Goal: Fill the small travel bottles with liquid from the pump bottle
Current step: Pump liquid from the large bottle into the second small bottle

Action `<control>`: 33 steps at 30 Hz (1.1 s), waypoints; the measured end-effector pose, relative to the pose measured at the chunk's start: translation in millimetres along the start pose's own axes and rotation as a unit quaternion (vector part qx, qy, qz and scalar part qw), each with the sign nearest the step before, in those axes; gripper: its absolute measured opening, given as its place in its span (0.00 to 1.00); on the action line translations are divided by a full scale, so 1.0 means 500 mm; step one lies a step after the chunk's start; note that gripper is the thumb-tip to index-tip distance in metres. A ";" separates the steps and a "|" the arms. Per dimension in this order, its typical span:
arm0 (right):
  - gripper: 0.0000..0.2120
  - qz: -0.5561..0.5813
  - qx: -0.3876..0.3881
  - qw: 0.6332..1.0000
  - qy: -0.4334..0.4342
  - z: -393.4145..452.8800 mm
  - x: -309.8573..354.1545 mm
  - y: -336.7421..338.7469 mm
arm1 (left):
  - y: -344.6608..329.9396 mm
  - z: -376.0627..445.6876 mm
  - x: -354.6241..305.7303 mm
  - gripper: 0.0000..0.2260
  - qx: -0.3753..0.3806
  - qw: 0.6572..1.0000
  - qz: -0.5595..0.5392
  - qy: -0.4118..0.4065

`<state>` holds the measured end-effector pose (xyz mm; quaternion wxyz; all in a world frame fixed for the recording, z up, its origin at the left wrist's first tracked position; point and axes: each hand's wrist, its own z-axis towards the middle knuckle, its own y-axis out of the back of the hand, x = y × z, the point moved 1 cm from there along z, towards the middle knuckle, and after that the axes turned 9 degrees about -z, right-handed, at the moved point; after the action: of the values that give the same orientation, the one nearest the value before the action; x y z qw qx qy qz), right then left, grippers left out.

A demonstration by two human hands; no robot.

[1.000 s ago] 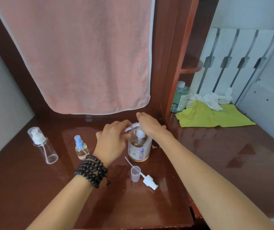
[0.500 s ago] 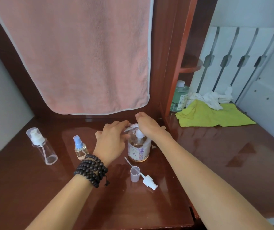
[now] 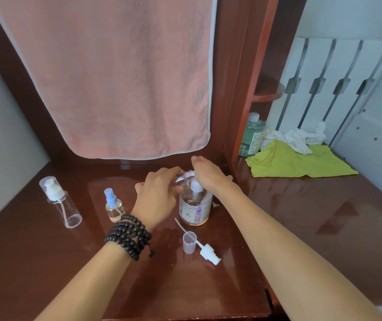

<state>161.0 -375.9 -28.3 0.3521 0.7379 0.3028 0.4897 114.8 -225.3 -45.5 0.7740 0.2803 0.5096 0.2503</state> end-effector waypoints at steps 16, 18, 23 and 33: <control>0.28 0.014 -0.007 1.000 -0.011 -0.006 0.004 -0.001 | -0.002 -0.006 -0.005 0.17 -0.002 1.000 -0.003 0.011; 0.28 0.003 -0.011 1.000 -0.015 -0.007 0.003 -0.003 | -0.004 -0.006 -0.003 0.17 0.002 1.000 -0.004 0.011; 0.29 0.021 -0.013 1.000 0.013 -0.016 0.012 0.018 | 0.015 0.004 -0.004 0.16 0.006 1.000 -0.018 -0.002; 0.27 -0.012 -0.010 1.000 -0.017 -0.010 0.004 0.000 | 0.001 -0.002 -0.001 0.17 0.008 1.000 -0.003 0.007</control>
<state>157.2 -373.0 -26.1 0.3702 0.7387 0.3007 0.4763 113.5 -225.1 -44.9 0.7689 0.2835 0.5177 0.2458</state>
